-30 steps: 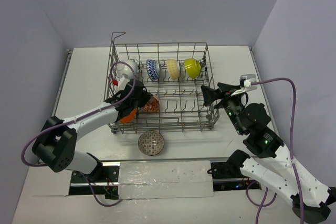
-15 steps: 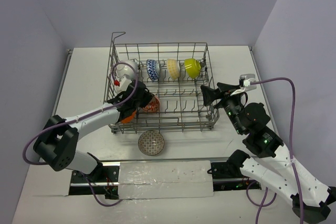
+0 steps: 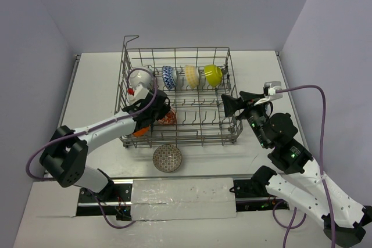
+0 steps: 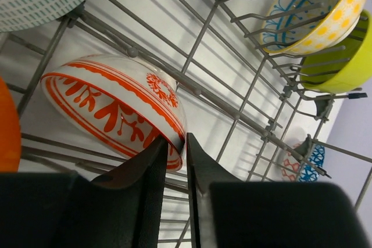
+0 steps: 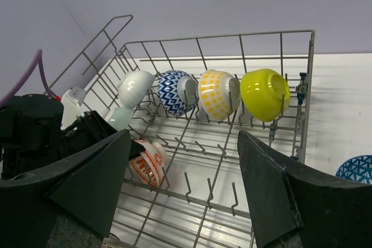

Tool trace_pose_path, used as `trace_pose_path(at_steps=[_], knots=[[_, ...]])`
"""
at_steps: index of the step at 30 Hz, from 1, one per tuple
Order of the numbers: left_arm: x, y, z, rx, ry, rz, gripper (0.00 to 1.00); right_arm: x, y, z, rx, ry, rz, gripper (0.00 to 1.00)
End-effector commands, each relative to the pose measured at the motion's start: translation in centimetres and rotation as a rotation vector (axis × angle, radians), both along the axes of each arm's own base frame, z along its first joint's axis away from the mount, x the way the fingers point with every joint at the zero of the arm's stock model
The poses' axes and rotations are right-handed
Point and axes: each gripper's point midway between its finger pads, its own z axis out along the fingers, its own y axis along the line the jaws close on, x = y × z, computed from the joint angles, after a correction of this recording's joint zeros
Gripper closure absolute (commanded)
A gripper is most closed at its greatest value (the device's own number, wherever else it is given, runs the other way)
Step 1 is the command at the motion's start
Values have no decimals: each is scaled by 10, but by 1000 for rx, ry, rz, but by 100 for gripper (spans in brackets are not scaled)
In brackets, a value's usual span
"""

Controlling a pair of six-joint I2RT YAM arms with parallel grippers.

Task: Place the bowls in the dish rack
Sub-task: Insert the bowl into the dish rack.

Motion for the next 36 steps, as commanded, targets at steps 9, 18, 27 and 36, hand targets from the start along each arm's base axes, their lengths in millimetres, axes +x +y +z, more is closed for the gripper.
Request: trace_pose_path(at_steps=[9,18,27,36], knots=[[-13,64,-2,266,41,187,80,-2,-3,11,50,-37,0,19],[-17,57,-15,291,53,211,81,-6,-2,15,63,-50,15,19],[-7,40,-23,363,34,230,88,-6,-1,15,67,-48,19,19],[-8,30,-25,434,14,253,100,-4,1,12,64,-43,21,19]])
